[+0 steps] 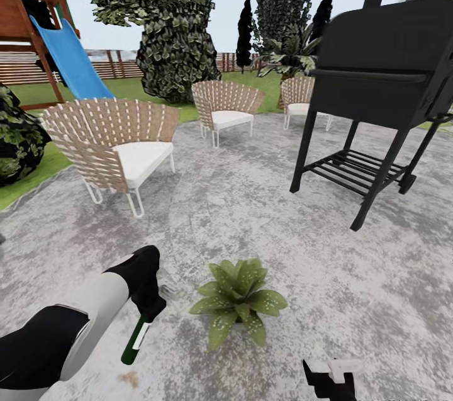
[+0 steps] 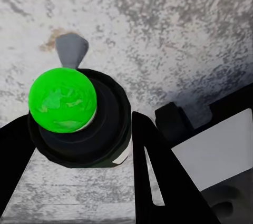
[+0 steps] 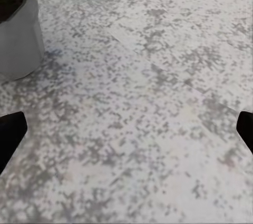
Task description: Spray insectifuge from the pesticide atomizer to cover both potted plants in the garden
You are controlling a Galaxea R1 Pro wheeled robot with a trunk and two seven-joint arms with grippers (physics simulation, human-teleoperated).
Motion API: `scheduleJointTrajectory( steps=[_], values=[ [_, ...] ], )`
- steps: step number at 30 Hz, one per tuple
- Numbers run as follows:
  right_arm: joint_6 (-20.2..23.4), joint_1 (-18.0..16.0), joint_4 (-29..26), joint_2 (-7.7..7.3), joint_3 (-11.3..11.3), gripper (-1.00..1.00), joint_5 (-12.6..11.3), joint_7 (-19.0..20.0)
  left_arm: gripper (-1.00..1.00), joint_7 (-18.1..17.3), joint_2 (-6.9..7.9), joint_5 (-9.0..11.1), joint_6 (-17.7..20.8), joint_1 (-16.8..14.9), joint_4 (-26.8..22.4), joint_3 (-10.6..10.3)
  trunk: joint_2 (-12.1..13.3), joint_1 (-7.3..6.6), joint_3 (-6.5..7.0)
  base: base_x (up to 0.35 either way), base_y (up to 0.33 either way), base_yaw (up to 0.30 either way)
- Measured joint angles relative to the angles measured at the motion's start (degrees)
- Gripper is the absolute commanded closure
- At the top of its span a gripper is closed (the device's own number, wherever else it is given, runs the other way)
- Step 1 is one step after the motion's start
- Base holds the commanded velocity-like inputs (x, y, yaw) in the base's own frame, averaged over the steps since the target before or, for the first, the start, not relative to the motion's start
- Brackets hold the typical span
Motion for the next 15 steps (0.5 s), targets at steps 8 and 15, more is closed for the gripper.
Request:
scheduleJointTrajectory(
  steps=[8,15],
  values=[
    [0.0,0.0,0.0,-0.01,0.0,-1.00,0.0,0.0,1.00,0.1,-0.07,0.0,0.0,0.0,0.0,0.0,0.0,0.00,0.00,0.000,0.307,-0.265],
    [0.0,0.0,0.0,-0.01,0.0,-1.00,0.0,0.0,1.00,0.2,0.40,0.0,-0.2,0.0,0.0,0.1,0.0,0.00,0.00,0.000,0.073,-0.298]
  ],
)
